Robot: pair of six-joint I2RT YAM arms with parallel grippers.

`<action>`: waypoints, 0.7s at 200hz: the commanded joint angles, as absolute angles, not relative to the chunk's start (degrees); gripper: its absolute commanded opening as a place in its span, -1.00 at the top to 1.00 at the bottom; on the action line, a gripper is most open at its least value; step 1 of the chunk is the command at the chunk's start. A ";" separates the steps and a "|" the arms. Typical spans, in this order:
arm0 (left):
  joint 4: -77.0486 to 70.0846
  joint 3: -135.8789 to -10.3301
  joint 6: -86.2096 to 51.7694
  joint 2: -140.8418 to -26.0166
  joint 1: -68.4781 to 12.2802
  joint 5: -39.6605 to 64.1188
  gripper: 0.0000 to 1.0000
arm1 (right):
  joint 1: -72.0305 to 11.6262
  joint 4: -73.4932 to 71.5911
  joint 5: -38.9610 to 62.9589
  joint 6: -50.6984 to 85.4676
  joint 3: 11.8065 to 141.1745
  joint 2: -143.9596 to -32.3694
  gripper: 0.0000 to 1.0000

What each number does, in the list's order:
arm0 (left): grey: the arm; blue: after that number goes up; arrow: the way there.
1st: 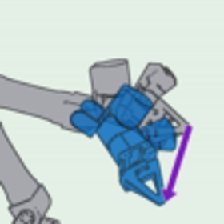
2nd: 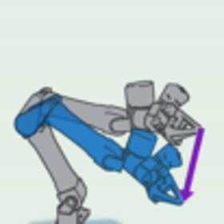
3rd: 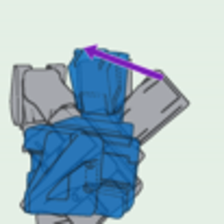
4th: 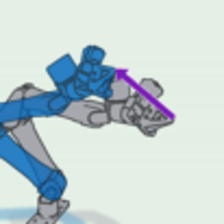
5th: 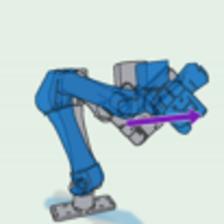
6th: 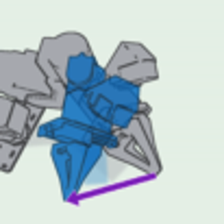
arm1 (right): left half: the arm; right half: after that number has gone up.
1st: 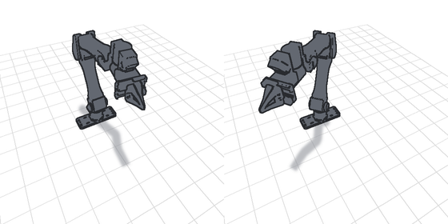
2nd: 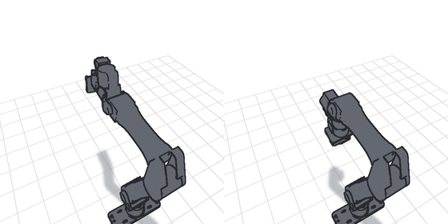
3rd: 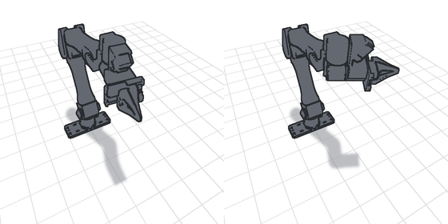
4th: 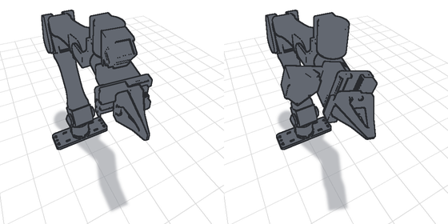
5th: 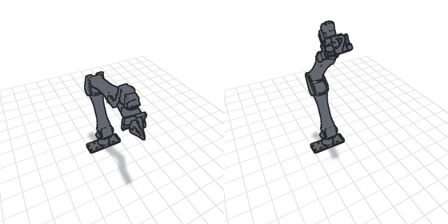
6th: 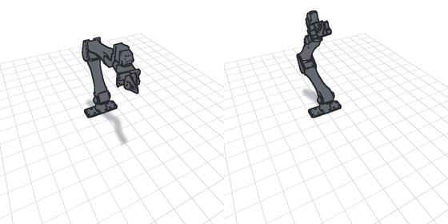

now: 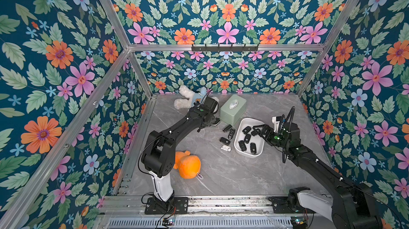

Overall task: Place the car key into the storage box
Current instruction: Pick up the car key from the center of the board, then place the car key in the storage box.

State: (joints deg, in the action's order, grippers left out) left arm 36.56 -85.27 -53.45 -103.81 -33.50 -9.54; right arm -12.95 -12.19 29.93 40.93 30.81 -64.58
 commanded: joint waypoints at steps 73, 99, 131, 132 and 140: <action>25.17 -84.10 -32.89 -101.84 -45.18 -2.84 0.33 | -12.94 -4.50 22.13 44.29 29.71 -57.65 -0.98; 21.64 -83.91 -31.58 -103.49 -47.12 3.62 0.32 | -12.88 -0.89 20.71 43.63 30.03 -56.44 -0.99; 13.78 -82.03 -29.10 -105.63 -48.88 10.46 0.32 | -12.91 3.87 19.23 42.28 30.10 -55.02 -0.98; 13.61 -82.02 -29.01 -105.73 -48.92 10.59 0.32 | -12.91 3.96 19.15 42.28 30.08 -54.98 -0.99; 12.22 -82.12 -28.01 -106.75 -49.32 12.37 0.32 | -12.83 4.84 18.70 42.28 29.82 -54.33 -0.99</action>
